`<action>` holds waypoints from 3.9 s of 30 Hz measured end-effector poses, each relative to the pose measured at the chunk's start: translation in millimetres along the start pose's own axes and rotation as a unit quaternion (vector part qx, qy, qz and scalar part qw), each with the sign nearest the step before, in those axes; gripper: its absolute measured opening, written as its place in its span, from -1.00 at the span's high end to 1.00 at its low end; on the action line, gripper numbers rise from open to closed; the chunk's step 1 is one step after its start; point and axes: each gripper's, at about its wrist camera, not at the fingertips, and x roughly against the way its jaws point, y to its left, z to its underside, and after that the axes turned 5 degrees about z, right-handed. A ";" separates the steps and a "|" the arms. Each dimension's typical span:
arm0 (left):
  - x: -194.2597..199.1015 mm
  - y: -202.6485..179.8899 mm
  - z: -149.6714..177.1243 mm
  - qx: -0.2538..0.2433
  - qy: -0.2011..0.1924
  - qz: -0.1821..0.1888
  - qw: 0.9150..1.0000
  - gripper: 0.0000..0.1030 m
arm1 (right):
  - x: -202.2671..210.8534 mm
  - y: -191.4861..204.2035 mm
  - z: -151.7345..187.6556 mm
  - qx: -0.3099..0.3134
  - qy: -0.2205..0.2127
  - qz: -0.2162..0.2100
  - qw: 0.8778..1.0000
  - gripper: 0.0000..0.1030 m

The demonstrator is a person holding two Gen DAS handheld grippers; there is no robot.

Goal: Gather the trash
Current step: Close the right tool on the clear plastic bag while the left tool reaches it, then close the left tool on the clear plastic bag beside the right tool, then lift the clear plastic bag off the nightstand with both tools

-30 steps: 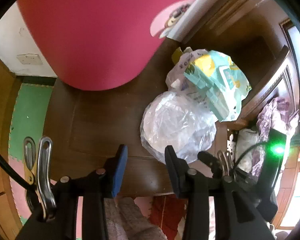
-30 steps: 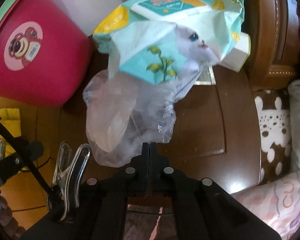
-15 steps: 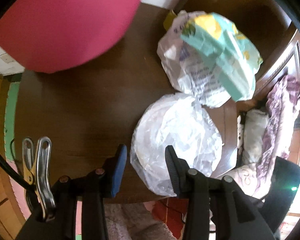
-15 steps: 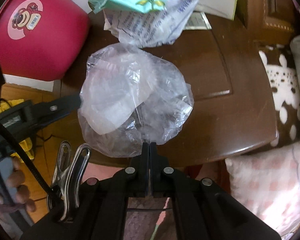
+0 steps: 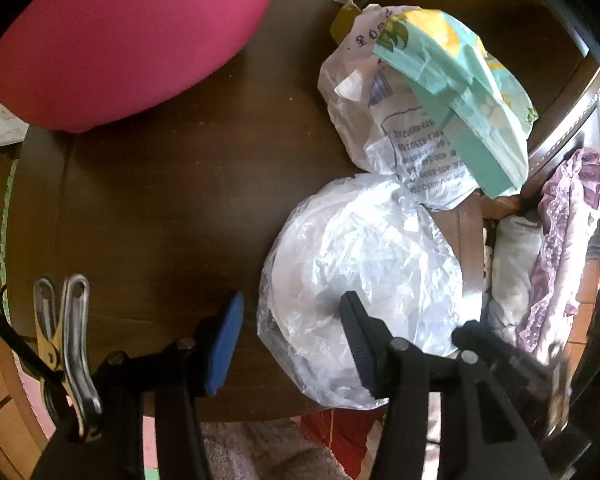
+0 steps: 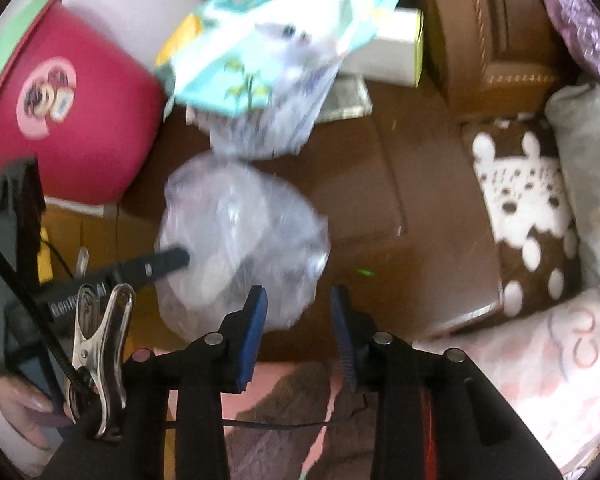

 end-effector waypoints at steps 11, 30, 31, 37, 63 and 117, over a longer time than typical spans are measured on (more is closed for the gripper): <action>-0.3 -2.4 -1.7 -0.009 0.002 0.008 1.000 -0.09 | -28.4 4.8 -27.5 0.033 0.013 -0.002 0.999 0.25; 27.2 -27.5 -4.5 -0.033 -0.017 0.020 0.999 0.62 | -40.9 30.2 -40.4 0.038 0.036 -0.071 0.996 0.85; 31.8 -28.5 -3.8 -0.034 -0.019 0.023 0.999 0.62 | -38.2 29.9 -39.4 0.037 0.034 -0.073 0.996 0.86; 50.5 -40.8 -1.4 -0.037 -0.034 0.033 0.998 0.63 | -11.7 25.7 -35.2 0.027 0.018 -0.094 0.995 0.87; 170.2 -85.2 -1.7 -0.070 -0.131 0.059 0.987 0.56 | 133.1 37.5 -41.5 0.039 -0.104 -0.149 0.983 0.87; -25.7 -55.0 7.9 -0.008 0.032 0.039 0.999 0.29 | -26.3 -23.6 -40.1 -0.021 0.030 -0.009 0.999 0.42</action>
